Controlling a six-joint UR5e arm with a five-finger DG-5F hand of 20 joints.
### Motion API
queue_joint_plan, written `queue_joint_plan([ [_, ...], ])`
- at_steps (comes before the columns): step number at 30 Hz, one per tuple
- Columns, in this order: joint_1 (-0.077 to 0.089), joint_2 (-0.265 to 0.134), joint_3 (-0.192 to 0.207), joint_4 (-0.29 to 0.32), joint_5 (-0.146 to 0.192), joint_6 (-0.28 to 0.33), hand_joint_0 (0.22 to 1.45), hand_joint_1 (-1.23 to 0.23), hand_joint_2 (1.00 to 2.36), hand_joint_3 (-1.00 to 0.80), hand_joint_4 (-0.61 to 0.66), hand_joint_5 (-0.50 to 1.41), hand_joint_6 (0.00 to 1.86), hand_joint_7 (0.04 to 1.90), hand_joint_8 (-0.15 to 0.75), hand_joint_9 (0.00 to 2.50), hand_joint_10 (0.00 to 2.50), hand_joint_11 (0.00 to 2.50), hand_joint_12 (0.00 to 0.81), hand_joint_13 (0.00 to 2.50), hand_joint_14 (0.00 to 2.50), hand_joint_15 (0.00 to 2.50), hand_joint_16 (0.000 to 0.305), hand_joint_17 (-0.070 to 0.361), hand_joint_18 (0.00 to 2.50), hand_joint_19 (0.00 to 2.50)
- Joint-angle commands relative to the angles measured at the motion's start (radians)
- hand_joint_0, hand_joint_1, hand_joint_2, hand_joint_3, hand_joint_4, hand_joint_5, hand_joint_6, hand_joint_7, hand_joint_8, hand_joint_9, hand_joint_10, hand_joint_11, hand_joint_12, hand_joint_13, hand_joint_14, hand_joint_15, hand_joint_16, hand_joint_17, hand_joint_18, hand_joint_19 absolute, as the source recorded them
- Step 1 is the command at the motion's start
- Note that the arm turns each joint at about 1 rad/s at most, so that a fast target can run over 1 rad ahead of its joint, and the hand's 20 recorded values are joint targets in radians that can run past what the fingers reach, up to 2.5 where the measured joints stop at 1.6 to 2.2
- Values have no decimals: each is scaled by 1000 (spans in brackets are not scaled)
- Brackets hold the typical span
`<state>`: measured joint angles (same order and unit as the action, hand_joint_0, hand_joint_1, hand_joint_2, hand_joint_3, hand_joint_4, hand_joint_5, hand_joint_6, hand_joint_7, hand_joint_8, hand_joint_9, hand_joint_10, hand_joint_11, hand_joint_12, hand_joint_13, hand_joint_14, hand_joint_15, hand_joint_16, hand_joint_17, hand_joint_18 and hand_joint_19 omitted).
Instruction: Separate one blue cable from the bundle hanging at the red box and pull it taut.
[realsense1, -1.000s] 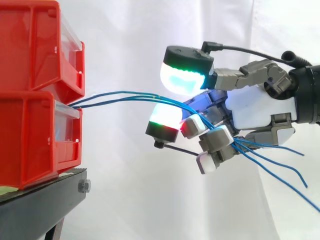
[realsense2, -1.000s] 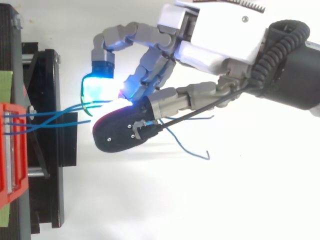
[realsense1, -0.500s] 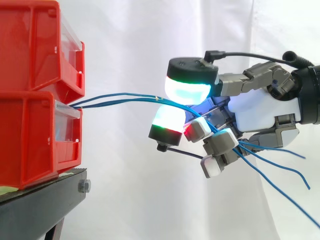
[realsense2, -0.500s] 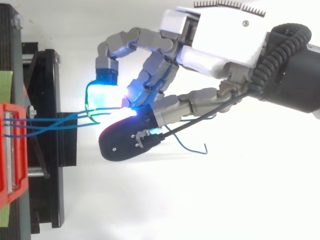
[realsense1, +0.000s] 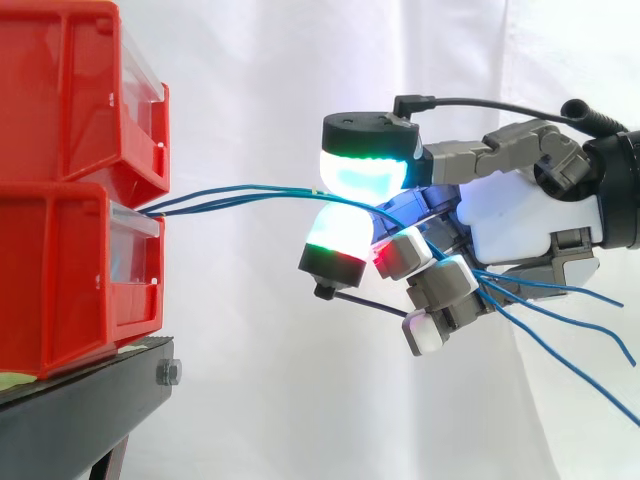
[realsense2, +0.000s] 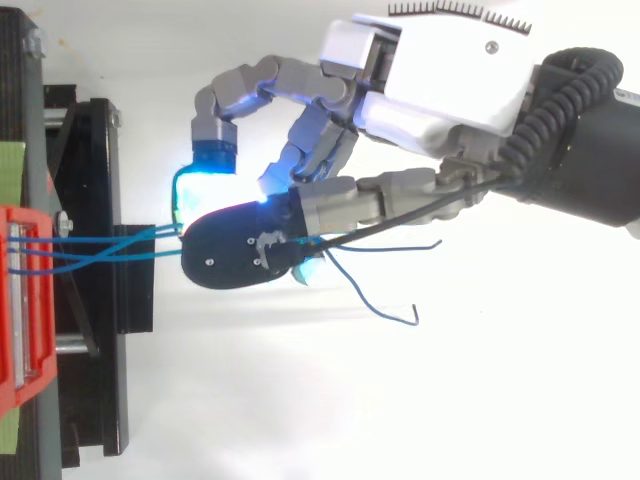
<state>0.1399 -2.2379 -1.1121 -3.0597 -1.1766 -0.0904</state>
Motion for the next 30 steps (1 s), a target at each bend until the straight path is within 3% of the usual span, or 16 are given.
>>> queue_joint_plan([
  [1, 1, 0, 0, 1, 0, 1, 616, -791, 1022, -169, 167, -165, 791, 1209, 363, 1191, 24, 988, 423, 1295, 27, 910, 48, 108, 1024, 686],
  [5, 1, 0, 0, 1, 0, 3, 635, -815, 1021, -159, 142, -173, 808, 1198, 360, 1164, 24, 986, 422, 1274, 27, 907, 48, 109, 1024, 684],
  [15, 1, 0, 0, -1, 0, 6, 711, -896, 1007, -418, 181, -194, 833, 1120, 342, 1094, 21, 995, 416, 1209, 28, 895, 49, 110, 997, 660],
  [22, 1, 0, 0, -2, 0, 26, 721, -902, 1004, -453, 192, -192, 831, 1115, 338, 1095, 24, 998, 412, 1200, 28, 883, 49, 109, 996, 660],
  [30, 6, 0, 0, -14, 14, 47, 643, -754, 1006, -430, 176, -176, 828, 1172, 358, 1208, 24, 1042, 418, 1261, 27, 901, 48, 108, 1027, 693],
])
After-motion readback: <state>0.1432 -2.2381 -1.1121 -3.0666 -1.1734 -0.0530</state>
